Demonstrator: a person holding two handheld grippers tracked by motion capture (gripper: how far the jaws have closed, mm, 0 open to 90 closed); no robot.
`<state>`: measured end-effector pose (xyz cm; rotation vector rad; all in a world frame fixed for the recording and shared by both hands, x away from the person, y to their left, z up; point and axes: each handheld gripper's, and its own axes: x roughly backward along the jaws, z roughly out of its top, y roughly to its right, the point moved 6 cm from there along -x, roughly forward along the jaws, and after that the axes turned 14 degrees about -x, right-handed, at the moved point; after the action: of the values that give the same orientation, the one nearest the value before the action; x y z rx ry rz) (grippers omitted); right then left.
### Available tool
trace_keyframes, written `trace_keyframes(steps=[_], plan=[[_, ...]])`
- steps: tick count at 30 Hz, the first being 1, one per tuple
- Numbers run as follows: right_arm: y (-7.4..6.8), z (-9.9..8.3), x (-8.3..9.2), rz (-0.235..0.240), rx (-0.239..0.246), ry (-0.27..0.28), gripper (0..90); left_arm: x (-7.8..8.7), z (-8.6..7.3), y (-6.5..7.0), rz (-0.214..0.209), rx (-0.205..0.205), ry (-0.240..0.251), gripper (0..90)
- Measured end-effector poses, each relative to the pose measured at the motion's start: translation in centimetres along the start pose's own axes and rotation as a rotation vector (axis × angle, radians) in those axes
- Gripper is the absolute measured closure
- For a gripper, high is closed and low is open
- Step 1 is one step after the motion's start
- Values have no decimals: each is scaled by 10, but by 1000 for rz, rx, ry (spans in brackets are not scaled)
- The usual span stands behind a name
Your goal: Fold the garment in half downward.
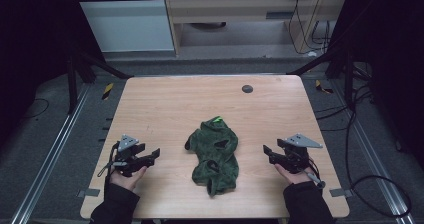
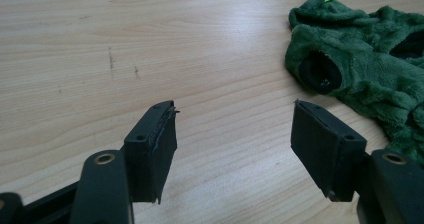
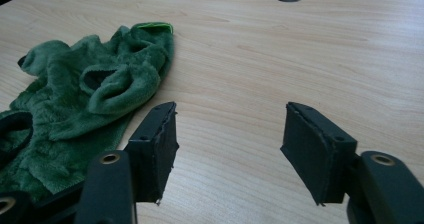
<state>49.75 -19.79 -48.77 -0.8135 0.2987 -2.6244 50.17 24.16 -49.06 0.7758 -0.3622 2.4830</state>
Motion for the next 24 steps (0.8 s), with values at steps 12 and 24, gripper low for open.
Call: trace_keyframes(steps=[12, 24], plan=[[-9, 11, -6, 21, 16, -44, 418, -2, 22, 0, -14, -42, 21, 353], [-22, 26, -19, 32, 26, -30, 423, -16, 47, 4, -31, -86, 35, 360]])
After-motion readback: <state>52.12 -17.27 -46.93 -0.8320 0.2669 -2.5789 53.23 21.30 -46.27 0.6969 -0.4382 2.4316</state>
